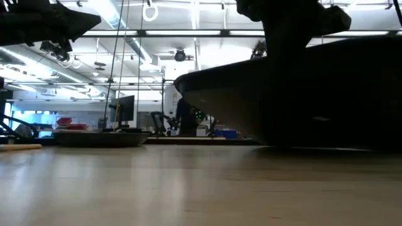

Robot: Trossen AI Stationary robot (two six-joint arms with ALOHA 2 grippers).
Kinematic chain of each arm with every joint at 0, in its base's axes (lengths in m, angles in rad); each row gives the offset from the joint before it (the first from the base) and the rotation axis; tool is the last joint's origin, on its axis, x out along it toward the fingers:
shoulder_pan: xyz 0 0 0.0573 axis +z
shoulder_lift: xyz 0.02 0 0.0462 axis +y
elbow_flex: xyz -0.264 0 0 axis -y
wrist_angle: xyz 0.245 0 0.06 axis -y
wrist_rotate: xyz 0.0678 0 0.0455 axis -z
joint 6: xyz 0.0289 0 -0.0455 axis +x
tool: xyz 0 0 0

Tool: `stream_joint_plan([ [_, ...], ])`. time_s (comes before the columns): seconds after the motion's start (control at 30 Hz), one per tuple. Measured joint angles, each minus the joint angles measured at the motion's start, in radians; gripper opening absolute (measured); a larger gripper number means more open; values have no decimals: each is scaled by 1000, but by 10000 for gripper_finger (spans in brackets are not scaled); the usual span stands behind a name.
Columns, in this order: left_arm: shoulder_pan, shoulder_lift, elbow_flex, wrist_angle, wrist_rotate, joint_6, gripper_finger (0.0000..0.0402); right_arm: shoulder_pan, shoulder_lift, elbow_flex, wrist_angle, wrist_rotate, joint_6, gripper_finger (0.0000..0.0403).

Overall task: Pick and place plate/cup/fork/spoon on tray
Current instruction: Move the black serving tray to the center of the table

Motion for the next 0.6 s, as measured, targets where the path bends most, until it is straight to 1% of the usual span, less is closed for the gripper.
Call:
stream_joint_plan([
  [0.13, 0, 0, 0, -2, 0, -6, 21, -4, 0, -10, 117, 31, 16, 52],
  [0.3, -1, 0, 0, -5, 1, -151, 20, -34, 0, -41, 219, 67, -24, 55],
  [0.37, -1, 0, 0, -4, 2, -183, 20, -52, 0, -59, 256, 90, -57, 58],
  [0.43, -1, 0, 0, -7, 2, -183, 20, -75, 0, -83, 298, 110, -99, 59],
  [0.6, 0, 0, 0, -8, 2, -184, 20, -161, 0, -180, 493, 114, -212, 62],
])
